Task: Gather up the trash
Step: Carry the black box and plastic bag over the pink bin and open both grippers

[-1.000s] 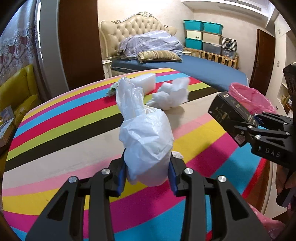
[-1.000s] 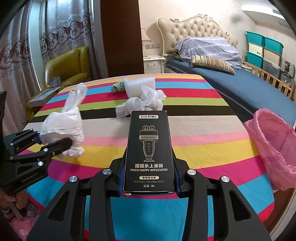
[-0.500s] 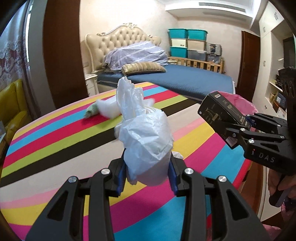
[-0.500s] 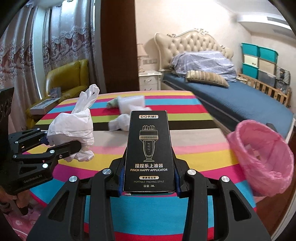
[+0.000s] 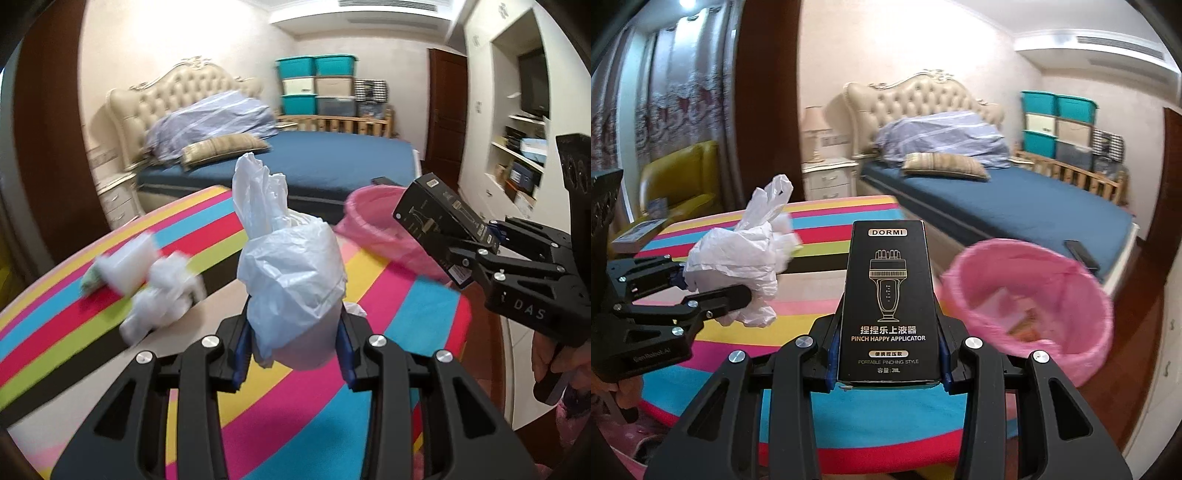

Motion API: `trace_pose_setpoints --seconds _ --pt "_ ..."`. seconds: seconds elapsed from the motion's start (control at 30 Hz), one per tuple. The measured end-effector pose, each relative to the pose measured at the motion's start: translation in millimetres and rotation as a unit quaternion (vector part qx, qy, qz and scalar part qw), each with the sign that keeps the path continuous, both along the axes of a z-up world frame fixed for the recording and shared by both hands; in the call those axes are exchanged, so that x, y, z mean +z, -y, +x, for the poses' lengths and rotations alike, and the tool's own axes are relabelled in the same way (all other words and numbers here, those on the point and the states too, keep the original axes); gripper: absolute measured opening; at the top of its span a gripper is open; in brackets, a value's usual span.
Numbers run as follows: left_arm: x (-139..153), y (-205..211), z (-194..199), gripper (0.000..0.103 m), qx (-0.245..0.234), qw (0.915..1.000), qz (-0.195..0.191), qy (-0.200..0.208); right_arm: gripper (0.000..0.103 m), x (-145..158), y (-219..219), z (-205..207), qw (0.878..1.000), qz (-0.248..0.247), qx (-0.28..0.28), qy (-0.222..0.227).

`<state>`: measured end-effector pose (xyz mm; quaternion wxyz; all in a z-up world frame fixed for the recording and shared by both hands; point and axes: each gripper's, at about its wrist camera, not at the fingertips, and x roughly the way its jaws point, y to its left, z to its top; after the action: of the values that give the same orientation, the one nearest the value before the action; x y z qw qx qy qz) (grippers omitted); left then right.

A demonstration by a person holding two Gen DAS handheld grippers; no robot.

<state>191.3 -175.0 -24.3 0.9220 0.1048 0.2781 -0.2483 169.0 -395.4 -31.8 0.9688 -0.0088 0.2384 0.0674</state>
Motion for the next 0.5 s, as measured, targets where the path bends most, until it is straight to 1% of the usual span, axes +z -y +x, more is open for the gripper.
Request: trace_pose_setpoints --seconds 0.07,0.17,0.3,0.5 --pt "2 18 12 0.037 -0.019 0.9998 -0.008 -0.008 0.038 1 20 3 1.0 0.002 -0.02 0.002" --pt "2 43 28 0.037 -0.039 0.9991 -0.008 -0.016 0.038 0 47 6 0.999 -0.002 -0.045 0.002" --pt "5 81 46 0.037 -0.068 0.9975 -0.008 -0.018 0.038 -2 83 10 0.998 -0.008 -0.064 0.0" --pt "6 134 74 0.039 -0.099 0.9945 -0.021 -0.025 0.039 -10 117 30 0.996 -0.016 -0.084 -0.009"
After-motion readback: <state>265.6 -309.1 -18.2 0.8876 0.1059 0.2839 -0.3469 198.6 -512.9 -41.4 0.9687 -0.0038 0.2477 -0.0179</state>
